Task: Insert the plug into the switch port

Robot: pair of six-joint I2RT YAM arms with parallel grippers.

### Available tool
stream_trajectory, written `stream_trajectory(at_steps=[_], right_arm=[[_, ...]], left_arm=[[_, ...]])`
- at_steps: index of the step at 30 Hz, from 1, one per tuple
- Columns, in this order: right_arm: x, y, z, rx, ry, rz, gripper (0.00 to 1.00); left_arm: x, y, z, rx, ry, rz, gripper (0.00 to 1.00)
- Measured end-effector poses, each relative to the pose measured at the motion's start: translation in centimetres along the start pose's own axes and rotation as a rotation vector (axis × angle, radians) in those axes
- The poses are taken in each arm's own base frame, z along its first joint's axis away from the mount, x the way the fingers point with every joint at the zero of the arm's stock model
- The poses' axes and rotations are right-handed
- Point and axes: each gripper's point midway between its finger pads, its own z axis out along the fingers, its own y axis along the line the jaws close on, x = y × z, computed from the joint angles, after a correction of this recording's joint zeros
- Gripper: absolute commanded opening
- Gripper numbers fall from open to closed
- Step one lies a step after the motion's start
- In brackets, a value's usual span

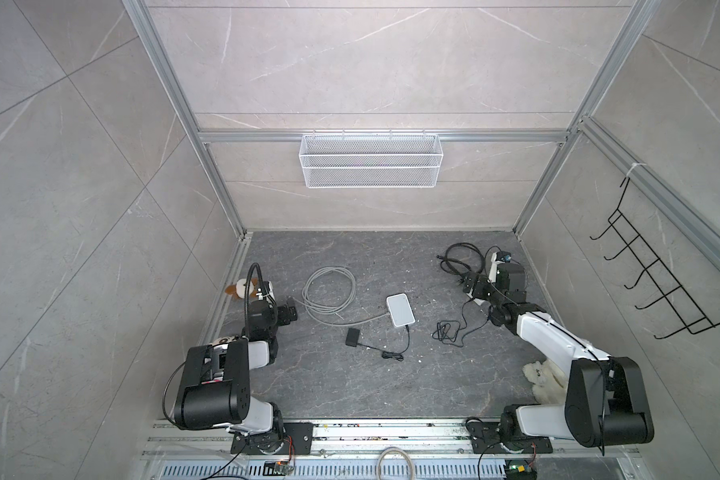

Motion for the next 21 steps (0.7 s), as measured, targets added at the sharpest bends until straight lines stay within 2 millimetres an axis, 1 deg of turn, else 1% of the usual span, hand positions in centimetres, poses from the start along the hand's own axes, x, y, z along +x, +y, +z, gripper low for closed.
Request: stream_trajectory(at_steps=[3, 5, 12, 14, 18, 21], right_arm=[[3.0, -0.9, -0.1, 0.012, 0.032, 0.001, 1.00], [4.2, -1.4, -0.3, 0.018, 0.042, -0.005, 1.00], [5.4, -2.0, -0.4, 0.013, -0.056, -0.064, 1.00], [5.4, -1.9, 0.0, 0.007, -0.076, -0.093, 0.99], [5.0, -1.0, 1.1, -0.047, -0.146, -0.141, 1.00], [6.7, -0.9, 1.6, -0.066, -0.122, -0.166, 1.00]], left_arm=[[0.0, 0.1, 0.0, -0.003, 0.000, 0.000, 1.00], [0.0, 0.1, 0.0, -0.004, 0.000, 0.000, 1.00], [0.0, 0.2, 0.0, -0.015, 0.000, 0.000, 1.00], [0.0, 0.3, 0.0, -0.016, 0.000, 0.000, 1.00], [0.0, 0.3, 0.0, -0.018, 0.000, 0.000, 1.00], [0.0, 0.3, 0.0, -0.018, 0.000, 0.001, 1.00]])
